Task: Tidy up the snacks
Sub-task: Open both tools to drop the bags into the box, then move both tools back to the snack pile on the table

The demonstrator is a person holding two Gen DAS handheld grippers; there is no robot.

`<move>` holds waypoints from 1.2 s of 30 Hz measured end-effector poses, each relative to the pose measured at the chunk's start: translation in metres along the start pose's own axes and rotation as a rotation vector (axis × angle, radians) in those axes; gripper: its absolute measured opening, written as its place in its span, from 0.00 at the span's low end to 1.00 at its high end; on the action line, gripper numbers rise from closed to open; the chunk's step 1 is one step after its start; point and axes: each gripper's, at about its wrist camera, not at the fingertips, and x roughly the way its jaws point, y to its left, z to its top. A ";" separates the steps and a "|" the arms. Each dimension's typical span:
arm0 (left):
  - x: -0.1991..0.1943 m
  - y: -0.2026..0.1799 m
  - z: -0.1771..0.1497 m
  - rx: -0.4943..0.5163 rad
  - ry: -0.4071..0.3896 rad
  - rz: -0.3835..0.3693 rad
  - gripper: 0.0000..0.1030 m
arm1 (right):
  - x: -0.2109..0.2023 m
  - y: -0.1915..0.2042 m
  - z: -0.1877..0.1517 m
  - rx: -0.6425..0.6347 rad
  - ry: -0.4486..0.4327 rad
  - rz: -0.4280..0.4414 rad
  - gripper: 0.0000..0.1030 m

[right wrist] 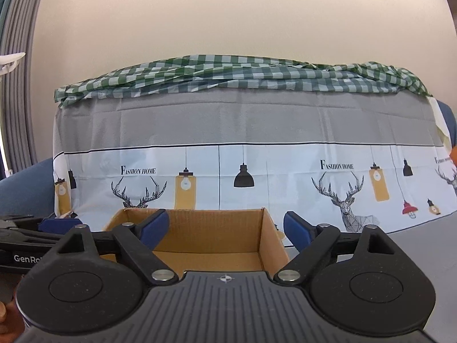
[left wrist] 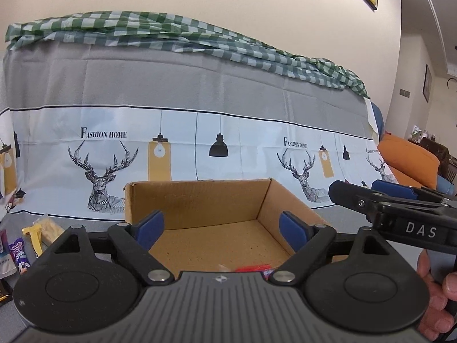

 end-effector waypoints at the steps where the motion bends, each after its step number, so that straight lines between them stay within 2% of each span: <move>1: -0.001 0.000 -0.001 0.009 -0.013 0.011 0.88 | 0.000 0.001 0.000 0.000 -0.001 -0.001 0.86; 7: -0.011 0.007 -0.001 0.027 -0.058 0.020 0.87 | 0.002 0.006 0.002 -0.001 -0.005 0.008 0.86; 10: -0.017 0.015 -0.003 0.020 -0.046 0.010 0.78 | 0.003 0.010 0.004 0.013 -0.003 0.009 0.86; 13: -0.024 0.025 -0.005 0.028 -0.017 0.009 0.53 | 0.003 0.015 0.005 0.039 0.000 0.009 0.86; 15: -0.029 0.033 -0.006 0.028 0.003 0.004 0.21 | 0.004 0.019 0.005 0.062 0.003 0.011 0.86; 17: -0.038 0.043 -0.006 0.015 0.015 -0.005 0.09 | 0.005 0.025 0.005 0.088 0.009 0.011 0.81; 20: -0.053 0.058 -0.001 0.064 0.026 -0.009 0.08 | 0.007 0.034 0.004 0.140 0.025 0.029 0.60; 21: -0.056 0.063 0.002 0.082 0.034 0.000 0.08 | 0.007 0.038 0.004 0.158 0.031 0.037 0.46; 22: -0.060 0.071 0.005 0.106 0.045 0.015 0.08 | 0.008 0.042 0.003 0.176 0.039 0.048 0.39; 26: -0.072 0.115 0.003 0.151 0.044 0.134 0.09 | 0.007 0.063 0.001 0.213 0.055 0.089 0.37; 27: -0.075 0.132 -0.004 0.127 0.052 0.176 0.09 | 0.007 0.069 0.000 0.211 0.058 0.103 0.37; 29: -0.073 0.169 -0.017 0.060 0.158 0.275 0.10 | 0.006 0.083 -0.002 0.201 0.061 0.133 0.38; 30: -0.077 0.183 -0.019 0.044 0.173 0.350 0.09 | 0.006 0.090 -0.002 0.193 0.063 0.147 0.38; 31: -0.083 0.198 -0.019 0.004 0.165 0.390 0.09 | 0.007 0.098 -0.003 0.184 0.067 0.165 0.38; 34: -0.093 0.233 -0.025 -0.114 0.173 0.425 0.09 | 0.010 0.121 -0.006 0.169 0.081 0.222 0.38; 36: -0.094 0.245 -0.030 -0.118 0.193 0.465 0.09 | 0.012 0.137 -0.008 0.159 0.087 0.257 0.38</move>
